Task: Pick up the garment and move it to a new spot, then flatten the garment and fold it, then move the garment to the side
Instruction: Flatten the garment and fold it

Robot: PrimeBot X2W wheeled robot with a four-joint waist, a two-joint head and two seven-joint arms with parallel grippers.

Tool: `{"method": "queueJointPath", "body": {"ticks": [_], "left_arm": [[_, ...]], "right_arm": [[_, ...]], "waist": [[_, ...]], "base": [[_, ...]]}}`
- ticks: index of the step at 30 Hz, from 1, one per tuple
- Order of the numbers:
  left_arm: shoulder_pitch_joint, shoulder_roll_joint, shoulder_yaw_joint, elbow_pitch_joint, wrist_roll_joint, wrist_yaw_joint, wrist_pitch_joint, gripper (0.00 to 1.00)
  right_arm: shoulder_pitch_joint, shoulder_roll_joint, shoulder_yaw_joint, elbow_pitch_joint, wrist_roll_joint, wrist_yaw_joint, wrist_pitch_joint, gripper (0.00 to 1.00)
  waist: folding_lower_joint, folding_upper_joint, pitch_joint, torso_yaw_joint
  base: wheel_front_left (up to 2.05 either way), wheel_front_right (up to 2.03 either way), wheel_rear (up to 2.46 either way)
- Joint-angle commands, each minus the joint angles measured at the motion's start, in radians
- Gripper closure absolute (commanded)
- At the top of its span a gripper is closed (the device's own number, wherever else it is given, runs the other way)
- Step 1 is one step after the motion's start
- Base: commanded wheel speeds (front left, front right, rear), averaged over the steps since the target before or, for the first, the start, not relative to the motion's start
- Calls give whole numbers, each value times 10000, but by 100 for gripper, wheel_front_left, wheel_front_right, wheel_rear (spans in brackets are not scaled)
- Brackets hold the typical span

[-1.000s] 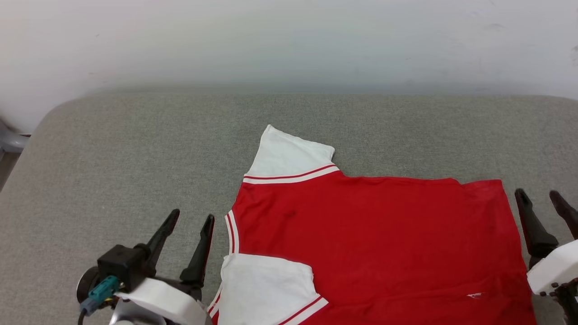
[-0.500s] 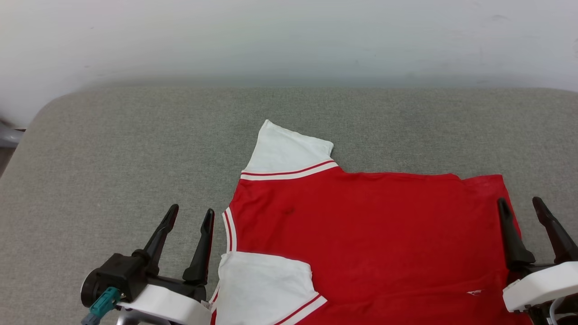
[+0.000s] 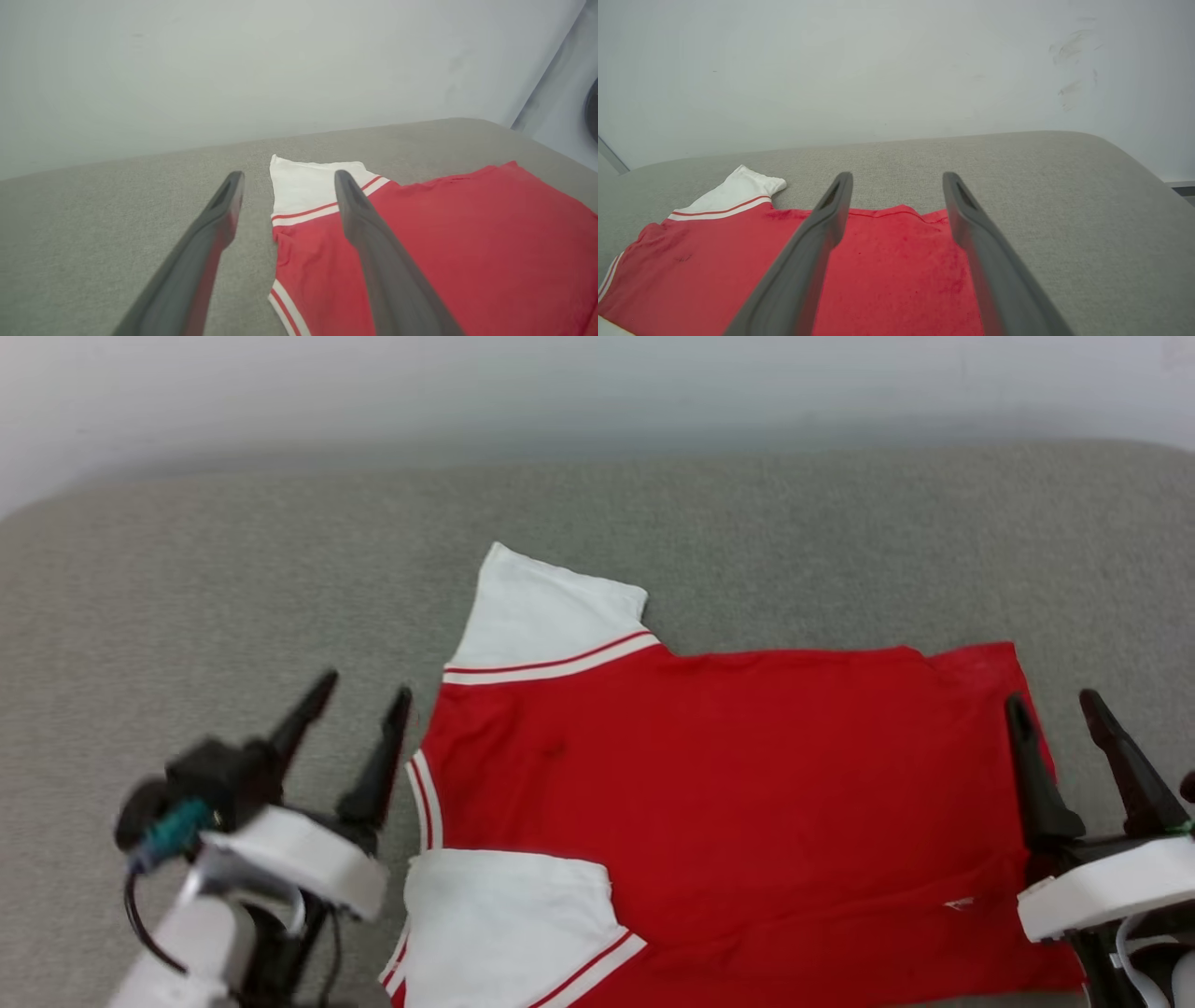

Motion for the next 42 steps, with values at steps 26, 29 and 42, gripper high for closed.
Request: {"method": "queueJointPath", "body": {"ticks": [26,29,42], "left_arm": [[-7563,3860,-1494,1884,-3846,-67,9807,0],[-7820,3980,-1572,2186,-3785,-10,10191,0],[-7862,3647,-2153,3171,-3450,157,10515,100]], "right_arm": [[-1532,1130,1234,-660,-265,-9,117,0],[-1548,1173,1303,-599,-275,-9,78,0],[-1584,1271,1261,-270,-315,-9,28,0]], "waist": [[-1,0,3520,-2835],[-1,0,3703,-2955],[-1,0,3996,-3070]], "base": [[0,0,0],[0,0,0],[0,0,0]]}}
